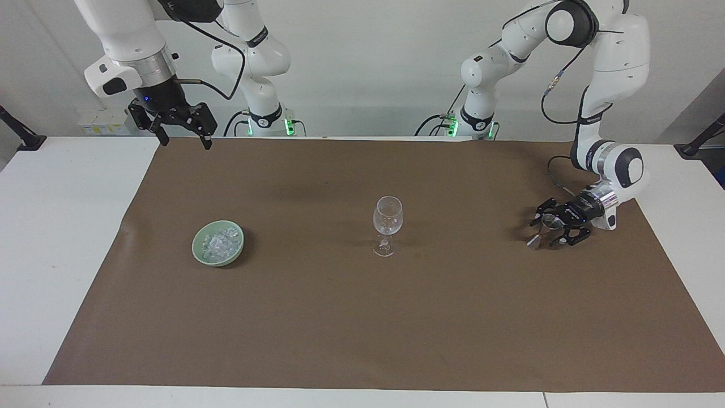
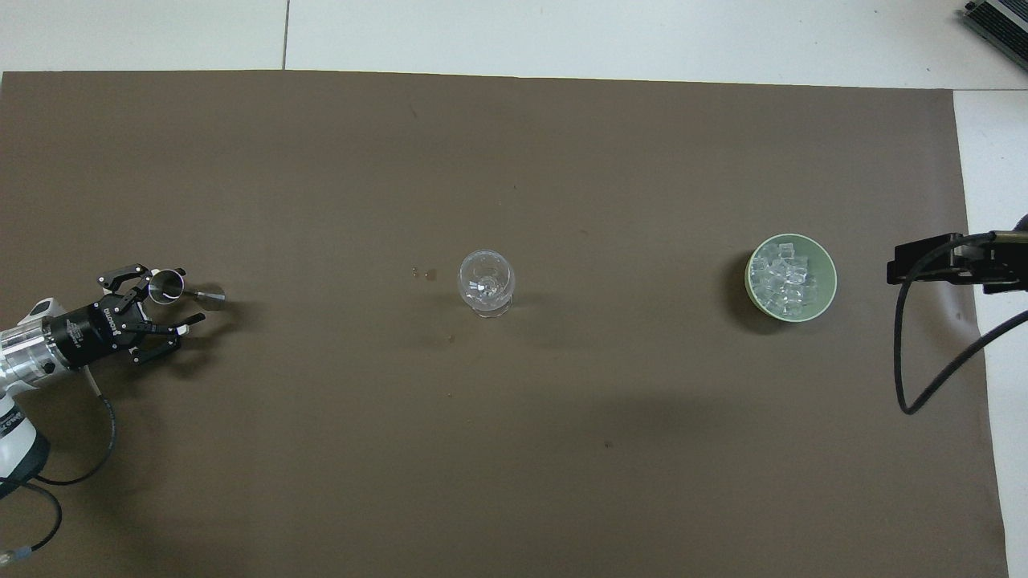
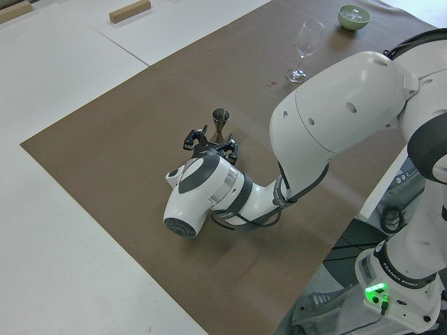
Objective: Pour wine and add ice with both arms
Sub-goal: 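Close the left gripper around the silver jigger cup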
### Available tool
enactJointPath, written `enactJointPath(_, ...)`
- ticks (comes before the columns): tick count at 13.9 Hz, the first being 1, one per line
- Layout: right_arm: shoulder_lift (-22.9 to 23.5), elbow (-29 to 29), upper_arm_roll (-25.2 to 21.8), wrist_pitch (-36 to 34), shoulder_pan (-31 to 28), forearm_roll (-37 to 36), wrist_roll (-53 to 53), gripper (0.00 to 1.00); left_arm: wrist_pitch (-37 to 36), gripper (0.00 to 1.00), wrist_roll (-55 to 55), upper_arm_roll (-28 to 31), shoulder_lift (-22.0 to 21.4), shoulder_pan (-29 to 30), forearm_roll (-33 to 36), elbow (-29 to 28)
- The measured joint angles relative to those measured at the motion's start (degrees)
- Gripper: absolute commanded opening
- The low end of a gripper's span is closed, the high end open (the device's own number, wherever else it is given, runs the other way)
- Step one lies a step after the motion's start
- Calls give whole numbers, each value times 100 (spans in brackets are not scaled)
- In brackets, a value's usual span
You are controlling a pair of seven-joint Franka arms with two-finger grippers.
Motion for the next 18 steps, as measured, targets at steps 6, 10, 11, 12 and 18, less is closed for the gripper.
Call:
enactJointPath(6, 0, 0, 0, 0, 0, 0, 0, 100, 0, 52, 1, 0, 4, 0, -4, 1)
enactJointPath(10, 0, 0, 0, 0, 0, 0, 0, 100, 0, 43, 3, 0, 4, -2, -5, 1)
enactJointPath(11, 0, 0, 0, 0, 0, 0, 0, 100, 0, 38, 3, 0, 5, -2, -5, 1)
enactJointPath(12, 0, 0, 0, 0, 0, 0, 0, 100, 0, 33, 3, 0, 5, -2, -5, 1)
enactJointPath(18, 0, 0, 0, 0, 0, 0, 0, 100, -6, 18, 3, 0, 5, -10, -20, 7)
